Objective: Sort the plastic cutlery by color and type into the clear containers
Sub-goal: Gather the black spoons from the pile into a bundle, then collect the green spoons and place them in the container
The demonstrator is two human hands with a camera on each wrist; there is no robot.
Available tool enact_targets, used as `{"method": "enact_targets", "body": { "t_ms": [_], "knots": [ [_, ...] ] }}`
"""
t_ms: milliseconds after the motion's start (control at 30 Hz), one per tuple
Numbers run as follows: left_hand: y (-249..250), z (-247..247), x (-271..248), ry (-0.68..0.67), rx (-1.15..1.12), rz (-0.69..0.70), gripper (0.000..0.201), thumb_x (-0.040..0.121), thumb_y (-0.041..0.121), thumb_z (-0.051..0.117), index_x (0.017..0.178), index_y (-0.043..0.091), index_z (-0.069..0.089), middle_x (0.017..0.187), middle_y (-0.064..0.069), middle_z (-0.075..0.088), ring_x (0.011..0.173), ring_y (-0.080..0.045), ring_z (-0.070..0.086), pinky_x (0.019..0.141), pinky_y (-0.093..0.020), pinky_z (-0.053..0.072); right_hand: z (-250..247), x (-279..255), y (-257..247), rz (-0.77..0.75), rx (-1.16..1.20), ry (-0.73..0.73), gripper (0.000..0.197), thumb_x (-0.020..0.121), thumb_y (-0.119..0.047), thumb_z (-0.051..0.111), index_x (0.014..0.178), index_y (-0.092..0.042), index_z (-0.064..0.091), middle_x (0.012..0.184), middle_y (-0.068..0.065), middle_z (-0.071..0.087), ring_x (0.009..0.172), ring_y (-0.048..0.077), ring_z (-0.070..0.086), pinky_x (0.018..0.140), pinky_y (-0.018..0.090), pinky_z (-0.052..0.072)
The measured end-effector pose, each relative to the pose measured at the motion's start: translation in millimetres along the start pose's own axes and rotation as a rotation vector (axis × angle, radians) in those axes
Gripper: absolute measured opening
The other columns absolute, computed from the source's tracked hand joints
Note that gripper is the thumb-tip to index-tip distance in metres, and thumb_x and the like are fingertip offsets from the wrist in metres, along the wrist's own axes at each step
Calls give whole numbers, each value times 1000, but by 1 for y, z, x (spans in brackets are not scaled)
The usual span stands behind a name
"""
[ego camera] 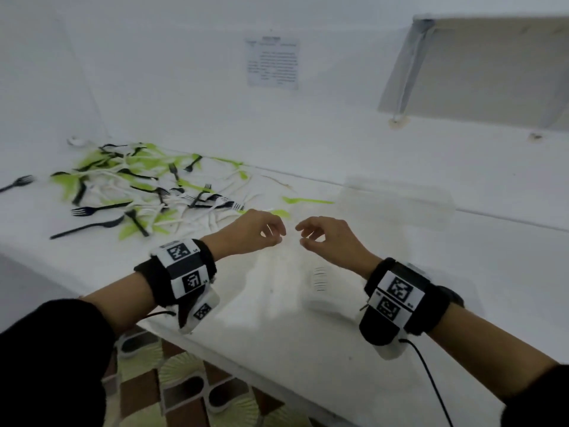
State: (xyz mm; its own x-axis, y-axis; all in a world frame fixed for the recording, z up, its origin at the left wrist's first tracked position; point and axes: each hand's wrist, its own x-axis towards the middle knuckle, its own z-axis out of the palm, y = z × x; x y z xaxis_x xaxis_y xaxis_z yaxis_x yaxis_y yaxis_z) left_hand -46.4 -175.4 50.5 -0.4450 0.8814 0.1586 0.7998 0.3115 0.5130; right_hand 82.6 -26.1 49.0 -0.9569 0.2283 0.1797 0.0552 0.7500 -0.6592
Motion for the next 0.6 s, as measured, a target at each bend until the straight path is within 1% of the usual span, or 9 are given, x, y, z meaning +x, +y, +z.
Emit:
{"method": "enact_targets", "body": {
  "t_ms": [133, 167, 233, 300, 367, 400, 467, 533, 600],
  "knots": [
    [-41, -29, -35, 101, -52, -78, 12, 86, 6, 62, 97, 1, 66, 91, -7, 64, 79, -15, 60, 63, -2, 41, 44, 33, -35, -19, 39, 34, 25, 83, -9, 62, 108, -9, 65, 101, 8, 66, 91, 22, 63, 71, 2, 35],
    [-52, -36, -44, 130, -76, -104, 12, 86, 6, 62, 97, 1, 65, 91, -6, 63, 80, -15, 60, 64, -3, 42, 55, 42, -44, -19, 48, 30, 25, 83, -8, 62, 109, -8, 65, 102, 9, 66, 91, 23, 63, 70, 2, 35],
    [-76, -48, -63, 176, -115, -158, 13, 85, 5, 63, 98, 2, 65, 91, -4, 61, 78, -14, 60, 66, -3, 42, 79, 59, -60, -4, 50, 14, 26, 83, -7, 62, 109, -8, 65, 102, 9, 66, 92, 23, 63, 68, 6, 37],
    [-99, -58, -82, 200, -134, -203, 15, 86, 5, 63, 100, 2, 65, 91, -3, 61, 74, -5, 57, 67, -2, 42, 103, 75, -76, 7, 58, 5, 25, 83, -7, 62, 108, -7, 65, 102, 10, 67, 92, 23, 63, 67, 9, 37],
    [-122, -68, -99, 217, -144, -242, 17, 85, 5, 63, 102, 1, 65, 91, -3, 60, 73, 2, 54, 68, -1, 42, 127, 88, -90, 7, 75, 6, 25, 82, -6, 63, 107, -7, 65, 101, 11, 67, 87, 20, 62, 66, 4, 36],
    [-133, -72, -106, 227, -151, -262, 18, 85, 5, 63, 102, 1, 65, 91, -3, 60, 73, 2, 54, 69, -2, 42, 137, 94, -97, 3, 83, 1, 25, 82, -6, 63, 107, -6, 66, 100, 11, 68, 84, 17, 60, 66, 3, 36],
    [-152, -81, -120, 246, -158, -298, 18, 85, 5, 63, 103, 1, 65, 91, -4, 60, 73, -1, 54, 69, -2, 43, 156, 104, -110, -2, 107, -11, 24, 82, -6, 63, 106, -7, 66, 98, 10, 68, 81, 12, 57, 64, 6, 37],
    [-170, -88, -130, 272, -184, -337, 18, 85, 5, 63, 103, 2, 65, 89, -3, 60, 74, -5, 55, 67, -2, 42, 170, 112, -120, 2, 129, -18, 24, 83, -6, 63, 106, -8, 66, 95, 6, 66, 82, 11, 57, 71, 13, 37],
    [-185, -94, -136, 296, -221, -374, 18, 86, 6, 61, 103, 3, 65, 86, -1, 59, 71, -1, 54, 62, -2, 41, 181, 119, -128, 6, 149, -13, 23, 83, -6, 62, 106, -9, 66, 91, 3, 63, 81, 12, 57, 75, 15, 37]
  ]
}}
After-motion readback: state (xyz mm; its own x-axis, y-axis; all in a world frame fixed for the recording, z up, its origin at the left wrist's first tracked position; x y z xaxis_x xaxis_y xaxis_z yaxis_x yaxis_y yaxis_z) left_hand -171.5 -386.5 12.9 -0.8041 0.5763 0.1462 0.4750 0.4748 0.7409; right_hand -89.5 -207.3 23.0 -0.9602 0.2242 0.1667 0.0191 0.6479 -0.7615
